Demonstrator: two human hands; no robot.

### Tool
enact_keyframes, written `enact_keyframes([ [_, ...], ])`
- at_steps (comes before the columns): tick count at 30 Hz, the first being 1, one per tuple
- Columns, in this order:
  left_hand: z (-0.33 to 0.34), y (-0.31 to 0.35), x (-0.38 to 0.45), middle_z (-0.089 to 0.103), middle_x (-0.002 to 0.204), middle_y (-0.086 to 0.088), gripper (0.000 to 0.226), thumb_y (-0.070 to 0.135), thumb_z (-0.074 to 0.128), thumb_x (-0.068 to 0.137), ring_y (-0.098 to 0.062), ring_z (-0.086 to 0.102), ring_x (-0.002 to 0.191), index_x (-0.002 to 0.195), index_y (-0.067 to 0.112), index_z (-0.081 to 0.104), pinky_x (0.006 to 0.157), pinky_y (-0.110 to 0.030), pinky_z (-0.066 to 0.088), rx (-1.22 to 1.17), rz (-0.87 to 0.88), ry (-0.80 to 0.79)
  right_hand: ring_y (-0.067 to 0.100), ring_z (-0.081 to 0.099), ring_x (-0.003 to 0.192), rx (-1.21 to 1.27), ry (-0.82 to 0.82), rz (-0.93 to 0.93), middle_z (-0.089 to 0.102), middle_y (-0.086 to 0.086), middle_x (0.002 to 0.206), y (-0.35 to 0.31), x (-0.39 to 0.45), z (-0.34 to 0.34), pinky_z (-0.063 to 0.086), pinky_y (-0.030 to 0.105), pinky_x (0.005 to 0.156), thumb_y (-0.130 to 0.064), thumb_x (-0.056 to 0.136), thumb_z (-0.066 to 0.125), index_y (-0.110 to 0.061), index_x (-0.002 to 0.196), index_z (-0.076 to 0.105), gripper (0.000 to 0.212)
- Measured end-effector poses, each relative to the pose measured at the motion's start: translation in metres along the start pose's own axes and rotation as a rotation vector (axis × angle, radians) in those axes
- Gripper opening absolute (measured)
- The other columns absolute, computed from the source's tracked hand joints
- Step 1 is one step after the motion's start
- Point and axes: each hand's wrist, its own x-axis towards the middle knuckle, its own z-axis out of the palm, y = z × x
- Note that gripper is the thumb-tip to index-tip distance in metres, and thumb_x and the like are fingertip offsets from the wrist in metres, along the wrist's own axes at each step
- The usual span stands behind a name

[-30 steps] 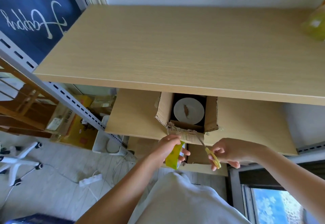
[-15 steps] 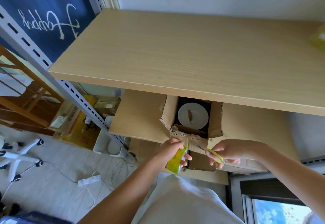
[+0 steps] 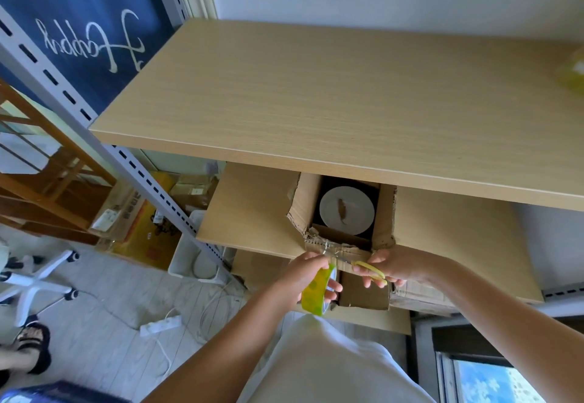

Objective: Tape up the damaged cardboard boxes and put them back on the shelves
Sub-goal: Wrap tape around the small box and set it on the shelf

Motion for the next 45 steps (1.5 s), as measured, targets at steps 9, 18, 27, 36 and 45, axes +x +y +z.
enact_keyframes([
  [9,-0.01,-0.005,-0.005,0.07,0.065,-0.014,0.016,0.001,0.047,0.092,-0.025,0.063,0.048,0.101,0.013,0.053,0.05,-0.026,0.052,0.055,-0.03,-0.034,-0.006,0.062,0.066,-0.153,0.004,-0.129,0.071,-0.02,0.074,0.02,-0.002,0.01,0.044,0.02,0.076,-0.064,0.082,0.064,-0.046,0.077,0.073,0.021],
  [18,-0.034,-0.002,-0.01,0.075,0.078,-0.018,0.021,0.001,0.054,0.089,-0.027,0.068,0.057,0.105,0.009,0.065,0.052,-0.03,0.056,0.026,0.058,0.038,-0.019,0.047,0.099,-0.335,-0.067,0.143,0.05,-0.036,0.117,0.099,-0.07,-0.007,0.034,0.008,0.08,-0.047,0.087,0.065,-0.057,0.122,0.052,0.039],
  [27,-0.013,0.014,-0.024,0.076,0.08,-0.008,0.024,0.006,0.055,0.092,-0.021,0.069,0.057,0.112,0.016,0.064,0.05,-0.024,0.052,0.096,0.129,-0.01,0.017,0.062,0.065,-0.277,0.723,0.471,0.063,0.004,0.074,0.142,-0.022,-0.045,0.055,0.031,0.058,-0.034,0.098,0.056,-0.014,0.077,0.063,0.03],
  [36,-0.015,0.016,-0.036,0.075,0.07,-0.003,0.023,0.001,0.054,0.093,-0.016,0.067,0.051,0.109,0.013,0.065,0.046,-0.021,0.051,0.122,0.172,0.008,0.012,0.052,0.047,-0.466,0.898,0.187,0.054,-0.007,0.058,0.036,-0.033,0.015,0.047,0.022,0.046,-0.026,0.097,0.046,-0.019,0.064,0.055,0.035],
  [45,-0.031,0.013,-0.051,0.074,0.073,-0.007,0.023,0.004,0.056,0.089,-0.022,0.068,0.057,0.108,0.014,0.064,0.057,-0.026,0.054,0.162,0.225,0.073,0.024,0.056,0.108,-0.548,0.807,-0.229,0.06,0.001,0.113,-0.054,0.036,0.047,0.052,0.033,0.079,-0.03,0.101,0.052,-0.019,0.117,0.064,0.023],
])
